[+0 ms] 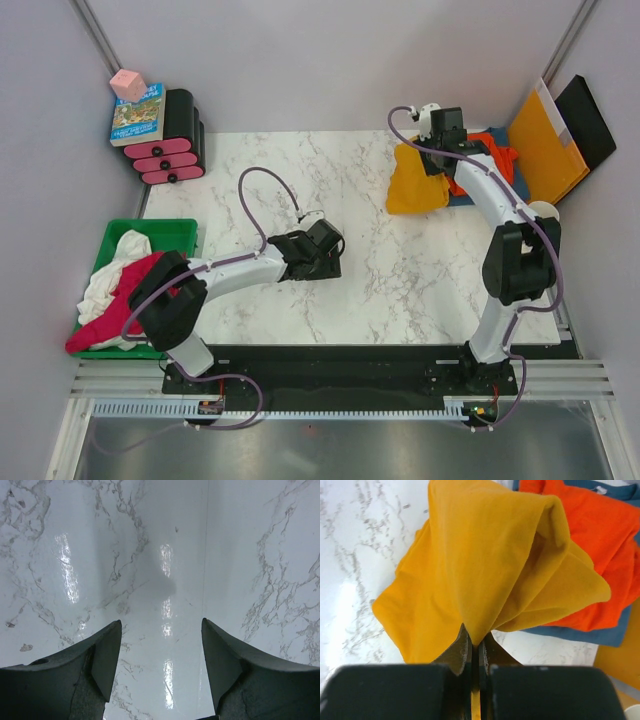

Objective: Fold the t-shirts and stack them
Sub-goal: Neatly place the folded tshirt to the corner

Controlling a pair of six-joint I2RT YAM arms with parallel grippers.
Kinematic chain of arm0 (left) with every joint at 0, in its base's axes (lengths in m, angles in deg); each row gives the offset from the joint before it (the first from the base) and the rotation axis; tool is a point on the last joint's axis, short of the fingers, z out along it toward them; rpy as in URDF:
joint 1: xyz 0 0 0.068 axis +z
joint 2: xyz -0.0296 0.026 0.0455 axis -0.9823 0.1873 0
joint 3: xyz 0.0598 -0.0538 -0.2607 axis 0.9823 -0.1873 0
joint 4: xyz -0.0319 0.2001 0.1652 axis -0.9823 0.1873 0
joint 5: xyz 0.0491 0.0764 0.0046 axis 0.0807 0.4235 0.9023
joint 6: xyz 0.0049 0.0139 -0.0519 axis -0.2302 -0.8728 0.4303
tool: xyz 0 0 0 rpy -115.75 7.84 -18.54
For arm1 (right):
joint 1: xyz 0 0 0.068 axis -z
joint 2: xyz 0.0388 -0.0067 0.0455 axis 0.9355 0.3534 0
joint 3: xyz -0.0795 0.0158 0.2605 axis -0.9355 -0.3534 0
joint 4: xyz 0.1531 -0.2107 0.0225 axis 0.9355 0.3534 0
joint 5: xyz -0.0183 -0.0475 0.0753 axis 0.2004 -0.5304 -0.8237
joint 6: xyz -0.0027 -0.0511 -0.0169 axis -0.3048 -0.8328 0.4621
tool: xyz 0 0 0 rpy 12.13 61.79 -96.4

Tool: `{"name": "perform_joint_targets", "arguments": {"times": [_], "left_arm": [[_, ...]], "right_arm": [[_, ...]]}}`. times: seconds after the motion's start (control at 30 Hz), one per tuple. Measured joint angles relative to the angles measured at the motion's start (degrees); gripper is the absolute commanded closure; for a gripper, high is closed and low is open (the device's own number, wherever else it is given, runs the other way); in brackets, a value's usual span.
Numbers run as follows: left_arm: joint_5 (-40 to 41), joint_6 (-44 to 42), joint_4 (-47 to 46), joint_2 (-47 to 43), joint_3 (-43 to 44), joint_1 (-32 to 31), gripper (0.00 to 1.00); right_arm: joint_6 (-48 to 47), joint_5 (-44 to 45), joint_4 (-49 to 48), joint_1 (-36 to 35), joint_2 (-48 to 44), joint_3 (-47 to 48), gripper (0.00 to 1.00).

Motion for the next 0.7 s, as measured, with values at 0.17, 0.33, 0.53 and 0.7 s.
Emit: {"name": "perform_joint_targets", "arguments": {"times": [0.17, 0.33, 0.53, 0.7], "left_arm": [[0.9, 1.7, 0.4, 0.0, -0.3, -1.8, 0.29], [1.3, 3.3, 0.5, 0.2, -0.3, -3.6, 0.29], [1.3, 5.2, 1.0, 2.5, -0.3, -5.0, 0.29], [1.3, 6.4, 1.4, 3.7, -0.3, -5.8, 0.29]], "right_arm": [[-3.8, 2.5, 0.3, 0.9, 6.1, 6.3, 1.0], [-8.2, 4.9, 0.7, 1.1, 11.7, 12.3, 1.0], [-12.5, 7.2, 1.0, 1.9, 17.0, 19.5, 1.0], [-14.7, 8.3, 1.2, 3.9, 18.4, 22.3, 1.0]]}}
